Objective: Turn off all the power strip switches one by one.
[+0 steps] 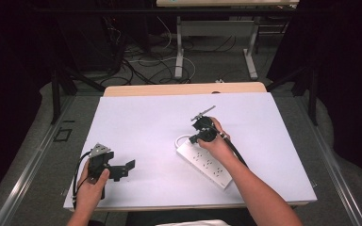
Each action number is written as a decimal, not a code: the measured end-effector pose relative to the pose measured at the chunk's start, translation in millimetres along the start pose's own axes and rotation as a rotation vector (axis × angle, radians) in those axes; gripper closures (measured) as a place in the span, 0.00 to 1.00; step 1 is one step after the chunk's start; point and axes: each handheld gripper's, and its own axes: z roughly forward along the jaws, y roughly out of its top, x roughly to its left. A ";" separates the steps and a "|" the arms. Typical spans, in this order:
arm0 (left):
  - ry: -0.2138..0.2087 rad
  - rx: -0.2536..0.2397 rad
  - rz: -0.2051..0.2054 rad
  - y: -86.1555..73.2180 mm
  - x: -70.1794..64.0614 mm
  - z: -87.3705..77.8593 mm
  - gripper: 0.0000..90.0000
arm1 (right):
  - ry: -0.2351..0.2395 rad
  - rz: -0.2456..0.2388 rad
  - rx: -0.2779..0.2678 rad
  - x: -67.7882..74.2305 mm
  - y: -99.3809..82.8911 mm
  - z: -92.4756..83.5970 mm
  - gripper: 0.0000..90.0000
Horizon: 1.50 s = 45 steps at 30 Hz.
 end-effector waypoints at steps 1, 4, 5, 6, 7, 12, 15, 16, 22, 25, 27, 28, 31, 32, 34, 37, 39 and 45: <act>0.000 0.000 0.000 0.0 0.0 0.0 0.01 | 0.003 -0.010 -0.008 -1.5 -0.5 -0.4 1.00; -0.002 0.003 0.002 0.2 0.1 -0.6 0.01 | 0.002 0.005 -0.004 -3.1 -2.9 -4.8 1.00; -0.002 0.003 0.002 0.2 0.0 -0.5 0.01 | 0.000 0.005 0.014 -3.9 -3.4 -6.5 1.00; 0.002 -0.002 0.000 -0.1 -0.4 -0.1 0.01 | 0.008 0.002 -0.008 -4.9 -5.0 -6.2 1.00; 0.001 0.000 0.001 -0.1 -0.5 -0.2 0.01 | 0.008 0.002 -0.008 -4.9 -5.0 -6.2 1.00; 0.001 0.000 0.000 0.0 -0.7 0.0 0.01 | 0.002 0.012 0.011 -7.9 -10.8 -13.1 1.00; 0.002 0.001 0.001 0.0 -0.6 -0.1 0.01 | 0.017 0.032 -0.028 -9.1 -14.2 -13.2 1.00; 0.003 0.000 0.001 0.0 -0.7 -0.1 0.01 | 0.017 0.032 -0.028 -9.1 -14.2 -13.2 1.00; 0.004 -0.001 0.000 -0.1 -0.9 0.0 0.01 | 0.018 0.045 0.011 -12.3 -20.1 -19.1 1.00; 0.006 -0.001 0.003 -0.1 -0.6 -0.2 0.01 | 0.024 0.048 0.007 -13.4 -23.9 -20.3 1.00; 0.005 -0.002 0.001 -0.1 -0.8 -0.2 0.01 | 0.031 0.052 -0.044 -14.1 -27.4 -18.9 1.00; 0.006 -0.003 0.001 -0.1 -0.8 -0.2 0.01 | 0.027 0.043 0.034 -15.4 -28.0 -26.1 1.00; 0.007 -0.004 0.002 -0.1 -0.5 -0.1 0.01 | 0.029 0.047 -0.046 -16.4 -34.2 -23.5 1.00; 0.007 -0.004 0.001 -0.1 -0.5 0.0 0.01 | 0.038 0.060 -0.028 -16.5 -35.0 -25.7 1.00; 0.006 0.000 0.003 0.0 -0.8 -0.2 0.01 | 0.028 0.051 -0.010 -17.3 -36.0 -27.6 1.00; 0.004 0.005 0.002 0.2 -1.3 -0.2 0.01 | 0.034 0.056 -0.015 -17.8 -39.5 -29.1 1.00; 0.004 0.006 0.001 0.2 -1.3 -0.3 0.01 | 0.045 0.058 -0.018 -17.3 -41.9 -31.0 1.00; 0.004 0.006 0.001 0.2 -1.3 -0.1 0.01 | 0.045 0.065 -0.023 -16.1 -46.3 -31.8 1.00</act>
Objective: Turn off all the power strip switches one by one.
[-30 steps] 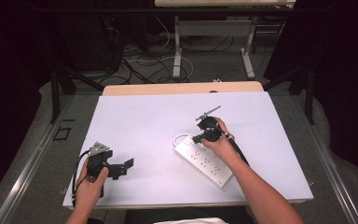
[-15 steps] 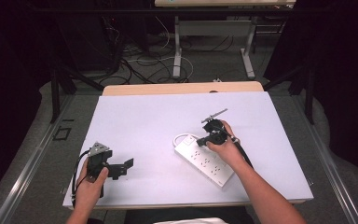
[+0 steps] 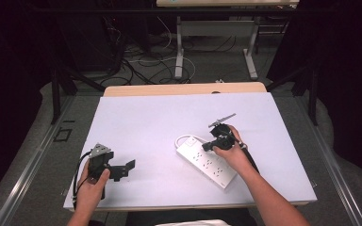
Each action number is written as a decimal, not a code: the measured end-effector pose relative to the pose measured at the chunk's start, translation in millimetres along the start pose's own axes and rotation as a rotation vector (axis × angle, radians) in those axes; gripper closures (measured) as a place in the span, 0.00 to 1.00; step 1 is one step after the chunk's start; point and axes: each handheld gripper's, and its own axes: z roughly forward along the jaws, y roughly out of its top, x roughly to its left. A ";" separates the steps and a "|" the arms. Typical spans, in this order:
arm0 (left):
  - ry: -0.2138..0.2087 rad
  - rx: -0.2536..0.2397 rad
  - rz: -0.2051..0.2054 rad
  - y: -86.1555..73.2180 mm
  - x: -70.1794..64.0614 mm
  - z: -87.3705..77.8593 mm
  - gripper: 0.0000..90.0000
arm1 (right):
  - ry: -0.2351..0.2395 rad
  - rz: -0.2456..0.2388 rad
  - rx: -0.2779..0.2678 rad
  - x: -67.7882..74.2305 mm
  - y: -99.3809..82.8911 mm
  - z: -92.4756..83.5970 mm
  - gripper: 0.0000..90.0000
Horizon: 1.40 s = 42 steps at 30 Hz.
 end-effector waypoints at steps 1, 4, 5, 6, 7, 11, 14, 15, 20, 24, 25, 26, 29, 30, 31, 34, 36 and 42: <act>-0.002 -0.001 -0.007 -0.1 -0.4 0.2 0.01 | 0.005 -0.009 -0.002 -0.7 -0.3 -0.3 1.00; -0.002 0.000 -0.005 -0.1 -0.2 0.0 0.01 | 0.003 -0.005 -0.012 -0.3 -2.1 -1.3 1.00; 0.000 0.000 0.000 0.0 0.3 -0.2 0.01 | 0.005 -0.004 -0.003 -0.3 -2.0 -2.1 1.00; 0.000 0.001 0.000 0.0 0.4 -0.2 0.01 | 0.007 0.002 -0.025 -0.2 -2.9 -1.1 1.00; 0.000 0.001 0.000 0.0 0.5 -0.2 0.01 | 0.007 0.002 -0.025 -0.2 -2.9 -1.1 1.00; -0.002 -0.001 -0.009 -0.2 -0.3 0.0 0.01 | 0.003 0.000 -0.010 -0.7 -4.1 -2.9 1.00; 0.000 0.002 0.001 0.0 0.6 -0.3 0.01 | 0.001 0.001 -0.011 -1.5 -6.2 -3.6 1.00; 0.000 0.001 0.000 -0.1 0.4 -0.2 0.01 | 0.001 0.001 -0.011 -1.5 -6.2 -3.6 1.00; -0.001 0.000 -0.007 -0.2 -0.4 0.3 0.01 | 0.004 0.011 -0.014 -3.8 -8.7 -3.9 1.00; -0.001 0.001 -0.004 -0.2 -0.6 0.6 0.01 | 0.011 0.015 -0.028 -6.1 -10.7 -3.4 1.00; -0.001 0.002 -0.005 -0.2 -0.7 0.6 0.01 | 0.009 0.012 -0.030 -7.7 -11.5 -3.8 1.00; 0.000 0.003 -0.005 -0.2 -0.7 0.6 0.01 | 0.001 0.023 -0.020 -9.4 -12.4 -5.1 1.00; 0.003 -0.006 -0.006 -0.4 -1.1 1.5 0.01 | 0.004 0.031 -0.020 -9.7 -12.7 -5.2 1.00; 0.003 -0.005 -0.006 -0.4 -1.2 1.5 0.01 | 0.004 0.032 -0.024 -9.6 -12.6 -5.3 1.00; -0.001 0.002 -0.004 -0.1 -1.0 1.2 0.01 | 0.011 0.031 -0.041 -9.4 -12.6 -4.3 1.00; -0.001 0.002 -0.004 -0.1 -0.9 1.3 0.01 | -0.001 0.024 -0.032 -7.4 -10.6 -4.1 1.00; 0.003 -0.001 -0.005 -0.4 -0.8 1.4 0.01 | 0.004 0.020 -0.032 -6.8 -9.6 -3.7 1.00; 0.002 -0.005 -0.008 -0.7 -0.5 0.2 0.01 | 0.008 0.014 -0.031 -7.7 -9.1 -2.5 1.00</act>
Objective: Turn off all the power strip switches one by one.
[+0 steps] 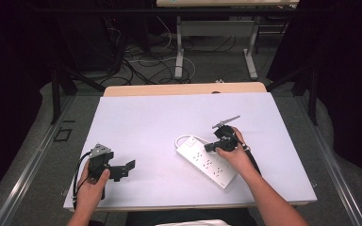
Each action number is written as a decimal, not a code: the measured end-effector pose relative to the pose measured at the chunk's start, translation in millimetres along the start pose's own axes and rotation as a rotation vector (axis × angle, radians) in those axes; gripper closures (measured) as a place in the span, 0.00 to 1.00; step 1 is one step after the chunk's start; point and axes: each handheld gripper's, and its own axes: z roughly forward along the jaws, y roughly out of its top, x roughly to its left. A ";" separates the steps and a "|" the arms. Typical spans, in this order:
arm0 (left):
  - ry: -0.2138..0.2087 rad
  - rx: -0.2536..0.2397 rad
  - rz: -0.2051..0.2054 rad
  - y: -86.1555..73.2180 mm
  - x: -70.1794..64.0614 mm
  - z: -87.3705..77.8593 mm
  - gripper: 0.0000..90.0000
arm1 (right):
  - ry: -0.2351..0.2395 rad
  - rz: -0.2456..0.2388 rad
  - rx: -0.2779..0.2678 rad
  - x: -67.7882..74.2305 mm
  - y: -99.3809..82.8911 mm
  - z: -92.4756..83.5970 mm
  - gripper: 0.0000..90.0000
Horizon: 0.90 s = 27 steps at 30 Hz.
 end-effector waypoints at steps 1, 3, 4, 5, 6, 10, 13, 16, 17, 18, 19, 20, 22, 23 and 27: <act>0.000 -0.001 0.000 -0.1 0.0 0.1 0.01 | 0.002 0.004 0.001 0.1 -0.1 0.0 1.00; -0.002 0.007 0.002 0.2 0.1 -0.2 0.01 | 0.013 0.010 -0.009 -0.2 -0.7 1.5 1.00; -0.002 0.008 0.002 0.2 0.1 -0.1 0.01 | 0.003 0.009 0.010 -0.2 -0.7 1.8 1.00; -0.001 0.008 0.003 0.1 0.2 0.0 0.01 | 0.000 0.010 0.011 -1.3 -1.3 1.2 1.00; -0.001 0.008 0.003 0.1 0.2 0.0 0.01 | 0.004 0.007 0.012 -2.2 -1.6 1.0 1.00; 0.000 0.008 0.003 0.2 -0.1 -0.2 0.01 | 0.015 0.013 -0.008 -1.9 -2.4 1.7 1.00; 0.001 0.009 0.004 0.2 -0.3 0.1 0.01 | 0.006 0.013 -0.003 -1.5 -2.9 1.2 1.00; 0.001 0.010 0.004 0.1 -0.3 0.2 0.01 | 0.007 0.018 0.000 -2.3 -3.6 0.5 1.00; 0.000 0.009 0.004 0.1 -0.3 0.1 0.01 | 0.007 0.018 0.000 -2.3 -3.6 0.5 1.00; 0.001 0.010 0.004 0.1 -0.3 0.0 0.01 | 0.006 0.017 -0.013 -2.3 -3.9 1.3 1.00; 0.000 0.008 0.004 0.1 -0.3 0.1 0.01 | 0.006 0.017 -0.013 -2.3 -3.9 1.3 1.00; 0.000 0.008 0.004 0.2 -0.3 0.0 0.01 | 0.005 0.022 -0.006 -1.9 -3.8 0.8 1.00; 0.000 0.006 0.001 0.2 -0.3 -0.3 0.01 | 0.009 0.028 -0.008 -2.0 -3.5 0.7 1.00; 0.000 0.006 0.001 0.2 -0.2 -0.3 0.01 | 0.013 0.026 -0.010 -2.6 -3.6 0.6 1.00; 0.004 -0.003 -0.001 -0.1 -0.1 -0.1 0.01 | 0.014 0.030 -0.009 -3.9 -4.3 -2.0 1.00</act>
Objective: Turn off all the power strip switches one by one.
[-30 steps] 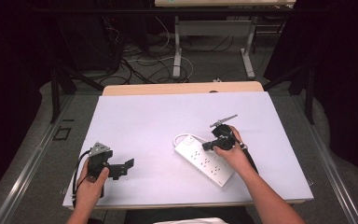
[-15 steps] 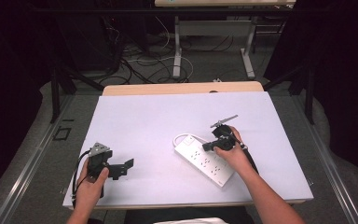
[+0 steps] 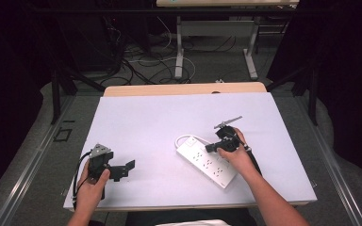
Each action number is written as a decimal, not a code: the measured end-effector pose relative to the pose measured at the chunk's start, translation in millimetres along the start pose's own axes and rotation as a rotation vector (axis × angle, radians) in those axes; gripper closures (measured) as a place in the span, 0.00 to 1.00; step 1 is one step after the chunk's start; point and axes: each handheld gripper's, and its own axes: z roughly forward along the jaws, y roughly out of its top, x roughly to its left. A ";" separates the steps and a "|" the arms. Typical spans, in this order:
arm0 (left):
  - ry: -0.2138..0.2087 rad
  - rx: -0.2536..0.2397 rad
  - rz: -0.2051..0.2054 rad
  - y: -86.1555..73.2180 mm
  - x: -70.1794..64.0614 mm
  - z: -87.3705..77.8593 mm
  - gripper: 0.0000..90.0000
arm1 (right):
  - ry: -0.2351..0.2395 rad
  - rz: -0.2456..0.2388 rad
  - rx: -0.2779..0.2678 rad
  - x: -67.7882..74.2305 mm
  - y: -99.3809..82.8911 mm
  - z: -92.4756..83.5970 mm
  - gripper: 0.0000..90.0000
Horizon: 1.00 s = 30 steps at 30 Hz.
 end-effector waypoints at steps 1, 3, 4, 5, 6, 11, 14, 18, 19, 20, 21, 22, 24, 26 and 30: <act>0.000 0.000 0.000 0.0 0.0 0.0 0.01 | 0.004 0.004 -0.001 0.0 -0.2 -1.3 1.00; 0.000 0.001 0.000 0.0 0.0 0.0 0.01 | 0.001 0.002 -0.006 -0.5 -1.2 -3.1 1.00; -0.001 0.002 0.000 0.1 0.0 0.0 0.01 | 0.003 -0.002 -0.006 -1.1 -1.8 -4.3 1.00; -0.001 0.002 -0.001 0.0 -0.1 0.1 0.01 | -0.006 0.000 -0.006 -1.2 -2.7 -5.5 1.00; -0.001 0.002 0.000 0.0 -0.1 0.1 0.01 | -0.004 -0.001 -0.010 -1.5 -3.5 -5.8 1.00; 0.000 0.002 -0.001 0.1 0.0 0.1 0.01 | -0.006 0.002 -0.005 -2.0 -7.9 -8.7 1.00; -0.002 0.009 0.001 0.4 0.0 -0.2 0.01 | -0.006 0.004 -0.003 -1.6 -10.2 -10.1 1.00; 0.003 0.000 0.000 0.0 -0.3 0.7 0.01 | -0.004 -0.006 -0.005 -0.9 -12.4 -11.6 1.00; -0.001 0.010 0.002 0.4 0.0 0.0 0.01 | 0.002 -0.003 -0.014 -0.7 -13.1 -11.5 1.00; -0.001 0.010 0.002 0.4 0.0 0.1 0.01 | -0.005 -0.002 -0.001 -0.1 -13.0 -13.0 1.00; -0.001 0.010 0.003 0.4 0.0 0.1 0.01 | -0.006 -0.002 -0.001 0.2 -13.0 -13.3 1.00; -0.001 0.010 0.003 0.4 -0.1 0.1 0.01 | -0.005 0.000 -0.003 0.4 -13.1 -13.7 1.00; -0.001 0.010 0.003 0.4 0.0 0.0 0.01 | -0.001 0.001 -0.001 0.6 -13.6 -14.9 1.00; -0.001 0.009 0.000 0.4 0.1 -0.1 0.01 | -0.005 -0.003 -0.002 1.3 -14.3 -15.4 1.00; 0.010 -0.008 0.003 -0.4 -0.4 1.3 0.01 | -0.003 -0.009 0.002 3.3 -15.8 -16.1 1.00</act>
